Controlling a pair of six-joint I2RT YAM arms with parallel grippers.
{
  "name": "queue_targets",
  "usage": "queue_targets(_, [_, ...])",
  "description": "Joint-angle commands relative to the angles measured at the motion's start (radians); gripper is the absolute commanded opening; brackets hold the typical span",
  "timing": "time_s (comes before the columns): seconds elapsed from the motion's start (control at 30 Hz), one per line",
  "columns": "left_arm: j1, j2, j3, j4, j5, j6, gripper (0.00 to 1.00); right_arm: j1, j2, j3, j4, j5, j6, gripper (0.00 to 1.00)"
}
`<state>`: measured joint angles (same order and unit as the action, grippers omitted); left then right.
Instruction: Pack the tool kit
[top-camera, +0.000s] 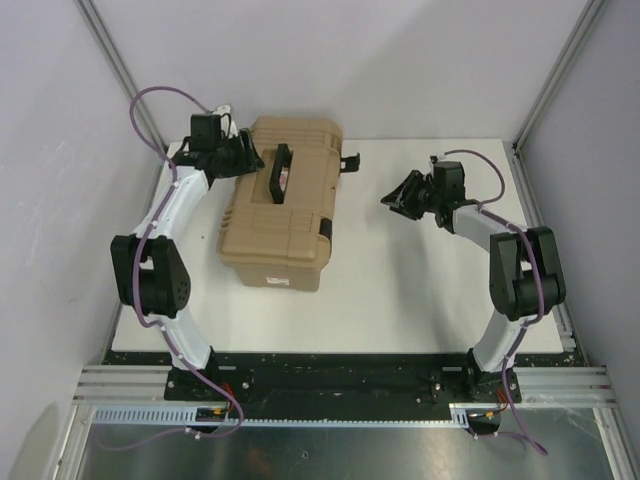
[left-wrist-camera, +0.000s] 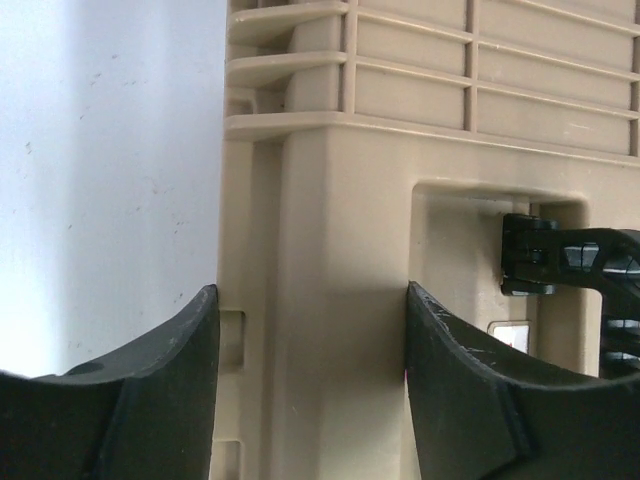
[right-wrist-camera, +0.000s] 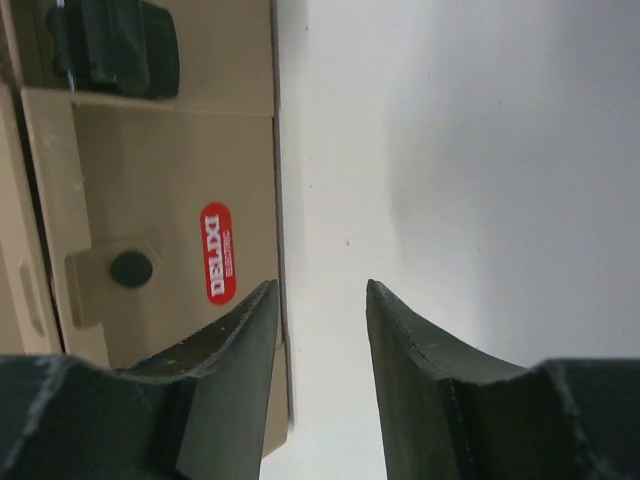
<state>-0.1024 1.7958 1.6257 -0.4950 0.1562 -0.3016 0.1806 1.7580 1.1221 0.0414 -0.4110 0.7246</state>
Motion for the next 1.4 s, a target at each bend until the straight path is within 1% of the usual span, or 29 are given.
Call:
queue_targets(0.0, [-0.087,0.055,-0.079,-0.004,0.329,0.253,0.25,-0.023,0.078,0.004,0.187,-0.081,0.069,0.46])
queue_targets(0.1, [-0.124,0.067,-0.110,-0.004,0.351,0.294,0.20,-0.037,0.141,0.005,0.273,-0.110,0.129,0.47])
queue_targets(0.23, [-0.140,0.070,-0.151,-0.003,0.341,0.263,0.17,-0.054,0.197,0.004,0.317,-0.127,0.202,0.47])
queue_targets(0.37, [-0.156,0.063,-0.162,-0.003,0.244,0.193,0.18,-0.057,0.180,0.004,0.249,-0.106,0.192,0.46])
queue_targets(0.47, [-0.161,0.068,-0.148,-0.003,0.190,0.133,0.20,-0.056,0.129,0.004,0.159,-0.074,0.164,0.46])
queue_targets(0.57, [-0.167,0.070,-0.130,-0.004,0.147,0.083,0.21,-0.056,0.076,0.004,0.098,-0.073,0.145,0.46])
queue_targets(0.73, [-0.172,0.078,-0.113,-0.002,0.118,0.029,0.22,-0.048,0.041,0.004,0.120,-0.132,0.164,0.46])
queue_targets(0.87, [-0.177,0.080,-0.115,-0.002,0.122,0.005,0.22,-0.046,0.040,-0.026,0.232,-0.160,0.242,0.49])
queue_targets(1.0, [-0.183,0.079,-0.120,-0.001,0.127,-0.028,0.20,-0.043,0.047,-0.101,0.411,-0.192,0.364,0.53])
queue_targets(1.13, [-0.199,0.076,-0.119,-0.002,0.135,-0.045,0.20,-0.030,0.064,-0.148,0.544,-0.215,0.446,0.58])
queue_targets(1.23, [-0.206,0.074,-0.120,-0.002,0.133,-0.057,0.19,-0.025,0.055,-0.192,0.650,-0.213,0.497,0.58])
queue_targets(1.37, [-0.211,0.074,-0.122,-0.001,0.138,-0.067,0.18,-0.022,0.025,-0.266,0.805,-0.168,0.552,0.57])
